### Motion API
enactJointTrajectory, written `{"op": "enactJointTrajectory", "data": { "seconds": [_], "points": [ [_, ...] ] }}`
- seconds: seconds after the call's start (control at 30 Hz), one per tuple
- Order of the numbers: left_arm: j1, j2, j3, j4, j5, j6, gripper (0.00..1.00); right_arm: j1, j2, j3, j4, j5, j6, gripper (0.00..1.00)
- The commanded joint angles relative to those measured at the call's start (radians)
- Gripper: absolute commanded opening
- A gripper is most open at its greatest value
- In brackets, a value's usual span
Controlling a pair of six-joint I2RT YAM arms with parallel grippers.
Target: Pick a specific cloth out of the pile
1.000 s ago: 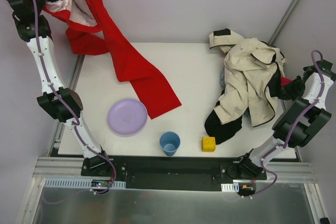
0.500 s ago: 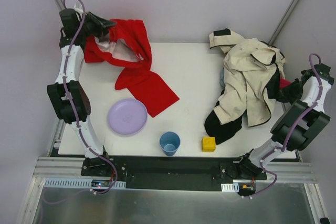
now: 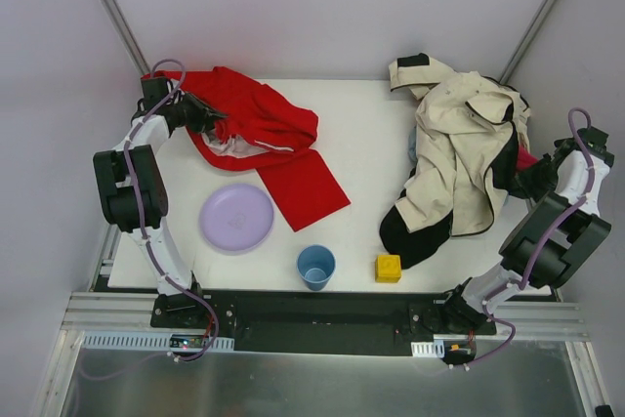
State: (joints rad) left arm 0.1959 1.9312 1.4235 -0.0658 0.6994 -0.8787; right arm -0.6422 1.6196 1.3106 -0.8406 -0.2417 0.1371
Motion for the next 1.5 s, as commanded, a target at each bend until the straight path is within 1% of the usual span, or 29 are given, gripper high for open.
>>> {"op": "enactJointTrajectory", "data": {
  "seconds": [0.0,0.03,0.07,0.1,0.13,0.17,0.23,0.27,0.3,0.4,0.5,0.6,0.7,0.83,0.93,1.0,1.17,1.33,1.47],
  "points": [
    [-0.003,-0.026,0.015,-0.119,-0.064,0.131,0.00,-0.016,-0.047,0.001,-0.003,0.018,0.004,0.11],
    [-0.001,-0.024,0.025,-0.147,-0.077,0.148,0.04,-0.016,-0.047,0.001,-0.002,0.016,0.004,0.11],
    [-0.001,-0.026,0.032,-0.166,-0.086,0.162,0.12,-0.016,-0.046,0.003,0.000,0.013,0.002,0.11],
    [0.000,-0.032,0.040,-0.184,-0.101,0.173,0.24,-0.014,-0.044,0.004,0.000,0.012,0.005,0.12],
    [0.000,-0.044,0.048,-0.204,-0.130,0.182,0.49,-0.014,-0.043,0.004,0.001,0.009,0.006,0.12],
    [0.002,-0.058,0.061,-0.224,-0.147,0.185,0.62,-0.013,-0.041,0.007,0.001,0.007,0.007,0.12],
    [0.004,-0.096,0.092,-0.268,-0.166,0.182,0.76,-0.011,-0.038,0.013,0.000,0.004,0.006,0.13],
    [0.004,-0.119,0.104,-0.279,-0.175,0.179,0.80,-0.010,-0.038,0.015,-0.002,0.004,0.006,0.13],
    [0.004,-0.139,0.117,-0.296,-0.185,0.176,0.99,-0.008,-0.038,0.018,0.001,0.004,0.004,0.13],
    [0.000,-0.213,0.132,-0.331,-0.230,0.173,0.99,-0.008,-0.033,0.026,0.001,0.002,0.002,0.14],
    [-0.010,-0.296,0.124,-0.362,-0.290,0.202,0.99,-0.008,-0.032,0.029,-0.003,-0.005,-0.001,0.14],
    [-0.027,-0.346,0.115,-0.387,-0.293,0.240,0.99,-0.008,-0.036,0.029,-0.003,-0.011,-0.001,0.14],
    [-0.082,-0.354,0.136,-0.448,-0.287,0.319,0.99,-0.008,-0.043,0.015,0.005,-0.019,0.001,0.15],
    [-0.193,-0.311,0.169,-0.555,-0.294,0.415,0.99,-0.008,-0.050,-0.005,0.014,-0.024,0.004,0.15],
    [-0.326,-0.264,0.190,-0.618,-0.342,0.480,0.99,-0.008,-0.055,-0.016,0.017,-0.025,0.006,0.15],
    [-0.425,-0.206,0.219,-0.670,-0.371,0.523,0.99,-0.008,-0.058,-0.024,0.015,-0.025,0.006,0.15],
    [-0.604,-0.065,0.294,-0.781,-0.426,0.596,0.99,-0.007,-0.064,-0.043,0.018,-0.019,0.001,0.15],
    [-0.725,0.070,0.353,-0.838,-0.460,0.630,0.99,-0.008,-0.069,-0.063,0.018,-0.018,-0.001,0.15],
    [-0.777,0.150,0.364,-0.859,-0.471,0.635,0.99,-0.007,-0.070,-0.068,0.017,-0.010,-0.005,0.15]
  ]
}}
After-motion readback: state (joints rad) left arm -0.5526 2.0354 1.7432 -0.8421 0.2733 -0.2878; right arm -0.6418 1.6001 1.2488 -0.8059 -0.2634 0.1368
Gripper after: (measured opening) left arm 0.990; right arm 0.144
